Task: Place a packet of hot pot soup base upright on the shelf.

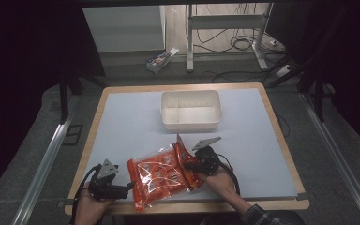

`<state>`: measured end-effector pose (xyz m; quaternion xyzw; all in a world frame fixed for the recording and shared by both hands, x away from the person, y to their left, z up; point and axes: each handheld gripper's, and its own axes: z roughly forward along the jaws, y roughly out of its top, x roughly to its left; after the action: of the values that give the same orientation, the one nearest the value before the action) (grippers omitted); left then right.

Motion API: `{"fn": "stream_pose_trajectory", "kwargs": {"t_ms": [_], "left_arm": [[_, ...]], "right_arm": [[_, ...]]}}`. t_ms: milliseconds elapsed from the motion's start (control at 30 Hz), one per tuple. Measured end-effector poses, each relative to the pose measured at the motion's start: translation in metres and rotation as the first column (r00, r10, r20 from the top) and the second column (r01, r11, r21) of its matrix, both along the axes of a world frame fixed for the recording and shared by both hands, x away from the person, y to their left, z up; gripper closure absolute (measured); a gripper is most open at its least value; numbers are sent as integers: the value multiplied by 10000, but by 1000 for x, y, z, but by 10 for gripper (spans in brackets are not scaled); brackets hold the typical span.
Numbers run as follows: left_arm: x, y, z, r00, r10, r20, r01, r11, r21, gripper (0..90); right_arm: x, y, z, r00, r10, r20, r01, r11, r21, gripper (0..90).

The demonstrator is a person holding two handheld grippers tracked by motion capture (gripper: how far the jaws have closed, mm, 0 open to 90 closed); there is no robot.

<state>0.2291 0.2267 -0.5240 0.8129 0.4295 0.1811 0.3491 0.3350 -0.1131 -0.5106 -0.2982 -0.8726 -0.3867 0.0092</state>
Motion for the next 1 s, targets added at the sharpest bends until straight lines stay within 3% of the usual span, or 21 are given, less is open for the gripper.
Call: {"fn": "stream_pose_trajectory", "kwargs": {"t_ms": [67, 133, 233, 367, 400, 500, 600, 633, 800, 1000], "left_arm": [[0, 1, 1, 9999, 87, 73, -87, 9999, -50, 98], [-1, 4, 3, 9993, 302, 214, -292, 9986, -438, 88], [-2, 6, 4, 9988, 374, 313, -353, 9972, -662, 66], [-2, 6, 5, 9987, 345, 371, -320, 9973, -662, 54], [-2, 6, 5, 9986, 350, 387, -327, 9977, -589, 46], [-2, 6, 5, 9985, 371, 414, -346, 9976, -605, 36], [-3, 8, 6, 9982, 380, 464, -347, 9970, -695, 30], [-3, 8, 6, 9981, 383, 480, -348, 9967, -736, 30], [-3, 9, 7, 9980, 354, 515, -312, 9963, -797, 23], [-4, 11, 8, 9971, 437, 628, -360, 9921, -1199, 21]], "right_arm": [[1, 0, 3, 10000, 36, -12, -36, 10000, 81, 888], [5, 0, 12, 9997, 188, -133, -184, 9995, 255, 888], [8, 2, 23, 9994, 327, -150, -321, 9988, 374, 887], [10, 4, 37, 9988, 492, -25, -491, 9977, 477, 887], [13, 7, 51, 9978, 656, 55, -658, 9966, 498, 887], [17, 12, 70, 9964, 831, 178, -839, 9954, 453, 888], [19, 15, 81, 9946, 1006, 262, -1015, 9941, 369, 888], [20, 18, 92, 9930, 1149, 279, -1158, 9927, 339, 889], [21, 27, 119, 9854, 1588, 618, -1598, 9871, 107, 889], [20, 35, 150, 9762, 1981, 878, -1979, 9802, -114, 889]]}}
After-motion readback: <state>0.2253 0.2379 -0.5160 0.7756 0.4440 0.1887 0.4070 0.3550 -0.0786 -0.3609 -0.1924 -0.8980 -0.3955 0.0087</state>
